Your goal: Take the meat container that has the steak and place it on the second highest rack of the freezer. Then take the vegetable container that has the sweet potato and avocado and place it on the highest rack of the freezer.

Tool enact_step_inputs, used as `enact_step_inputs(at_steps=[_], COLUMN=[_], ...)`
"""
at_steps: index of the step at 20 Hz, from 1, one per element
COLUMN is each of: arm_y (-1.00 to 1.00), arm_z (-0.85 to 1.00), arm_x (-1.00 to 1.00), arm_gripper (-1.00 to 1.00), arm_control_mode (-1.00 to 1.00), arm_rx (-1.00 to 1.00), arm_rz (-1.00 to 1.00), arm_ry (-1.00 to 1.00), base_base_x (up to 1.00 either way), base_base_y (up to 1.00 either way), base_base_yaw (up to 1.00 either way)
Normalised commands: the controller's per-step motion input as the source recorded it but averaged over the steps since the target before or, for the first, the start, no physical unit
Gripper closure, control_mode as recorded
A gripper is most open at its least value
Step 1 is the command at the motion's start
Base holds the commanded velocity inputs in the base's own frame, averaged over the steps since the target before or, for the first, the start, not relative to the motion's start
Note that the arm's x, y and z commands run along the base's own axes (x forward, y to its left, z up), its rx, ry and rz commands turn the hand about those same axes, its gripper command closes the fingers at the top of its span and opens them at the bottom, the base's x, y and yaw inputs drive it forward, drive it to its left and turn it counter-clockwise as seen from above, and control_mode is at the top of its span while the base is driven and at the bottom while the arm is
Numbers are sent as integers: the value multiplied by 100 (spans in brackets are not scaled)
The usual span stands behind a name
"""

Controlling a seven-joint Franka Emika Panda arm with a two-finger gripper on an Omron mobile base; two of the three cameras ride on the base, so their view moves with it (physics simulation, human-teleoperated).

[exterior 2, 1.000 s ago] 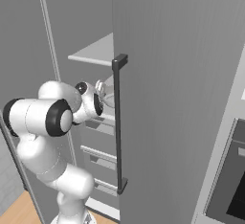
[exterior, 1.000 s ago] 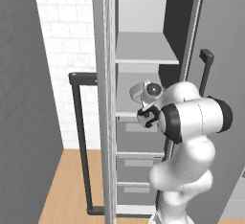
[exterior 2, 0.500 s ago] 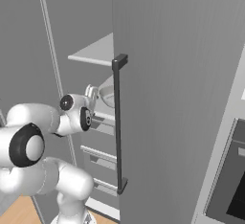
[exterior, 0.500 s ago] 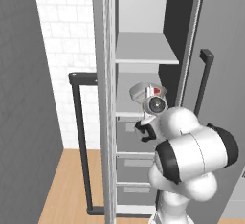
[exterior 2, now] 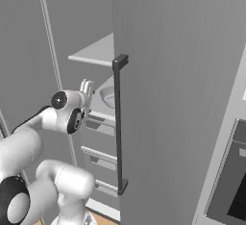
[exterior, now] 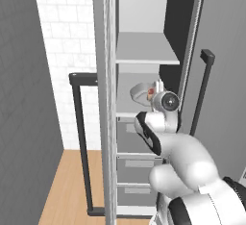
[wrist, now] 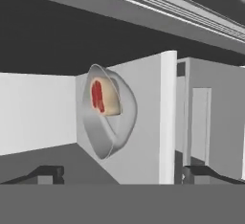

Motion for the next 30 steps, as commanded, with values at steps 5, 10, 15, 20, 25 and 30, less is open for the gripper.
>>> enact_step_inputs(at_steps=[5,10,15,20,25,30], arm_y=[7,5,-3,0,-1,-3], arm_z=[73,48,55,22,31,8], arm_x=[-91,-100,-100,-100,-100,-100], arm_gripper=[-100,-100,-100,-100,-100,-100], arm_control_mode=[-100,-100,-100,-100,-100,-100], arm_rx=[2,1,0,-1,-2,-2], arm_rz=[0,1,1,0,0,0], arm_ry=[23,15,6,0,1,1], base_base_x=[0,0,0,0,0,0], base_base_y=[0,0,0,0,0,0], base_base_yaw=[0,0,0,0,0,0])
